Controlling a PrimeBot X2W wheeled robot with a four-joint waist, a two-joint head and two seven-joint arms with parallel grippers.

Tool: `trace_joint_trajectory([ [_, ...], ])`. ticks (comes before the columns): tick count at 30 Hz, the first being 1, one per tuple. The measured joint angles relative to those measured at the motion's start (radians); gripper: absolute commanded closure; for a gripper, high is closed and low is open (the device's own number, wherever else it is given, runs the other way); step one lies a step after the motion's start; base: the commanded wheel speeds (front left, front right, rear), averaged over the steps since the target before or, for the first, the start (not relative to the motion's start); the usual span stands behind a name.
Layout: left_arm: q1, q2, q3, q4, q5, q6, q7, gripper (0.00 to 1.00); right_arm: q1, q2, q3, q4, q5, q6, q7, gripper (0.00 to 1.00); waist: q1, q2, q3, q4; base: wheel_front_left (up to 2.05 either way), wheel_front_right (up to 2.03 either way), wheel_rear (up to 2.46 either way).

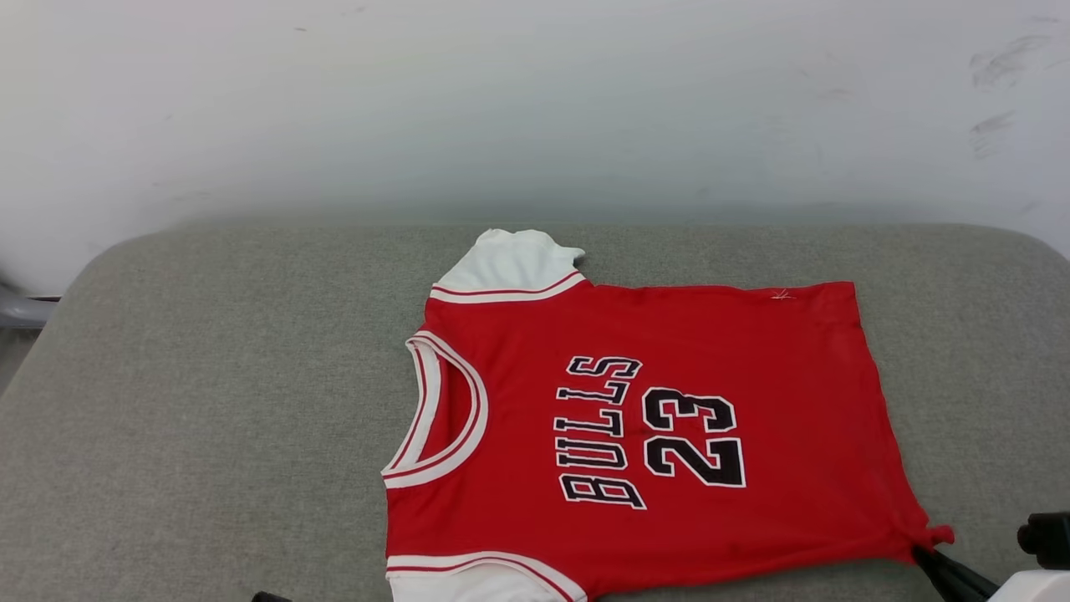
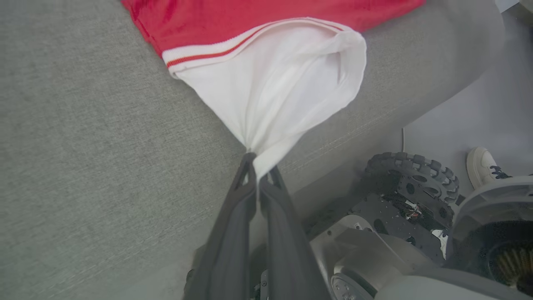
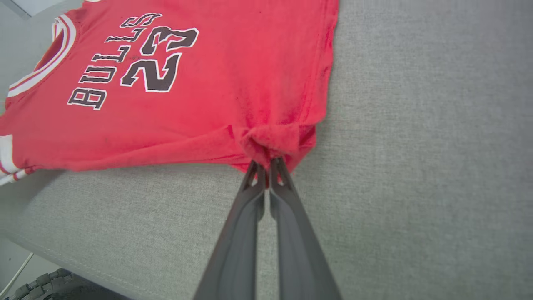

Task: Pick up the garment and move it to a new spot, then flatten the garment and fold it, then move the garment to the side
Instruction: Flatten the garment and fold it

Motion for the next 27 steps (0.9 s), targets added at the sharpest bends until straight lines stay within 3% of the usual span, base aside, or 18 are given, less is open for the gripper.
trace_joint_trajectory([
  [9, -0.091, -0.001, 0.052, -0.029, 0.033, 0.021, -0.035, 1.00, 0.015, 0.034, -0.103, -0.133, -0.048, 0.000, 0.072, 1.00, 0.0001, 0.0000, 0.020, -0.010, 0.00, 0.00, 0.00],
  [16, -0.232, -0.019, 0.082, -0.005, 0.072, 0.030, -0.035, 1.00, -0.027, 0.073, -0.146, -0.168, -0.095, 0.000, 0.130, 1.00, 0.0001, 0.0000, 0.061, -0.021, 0.00, 0.00, 0.00],
  [27, -0.470, -0.047, 0.074, 0.087, 0.116, -0.007, 0.002, 1.00, -0.179, 0.095, -0.144, -0.145, -0.148, 0.000, 0.193, 1.00, 0.0002, 0.0000, 0.190, -0.041, 0.00, 0.00, 0.00],
])
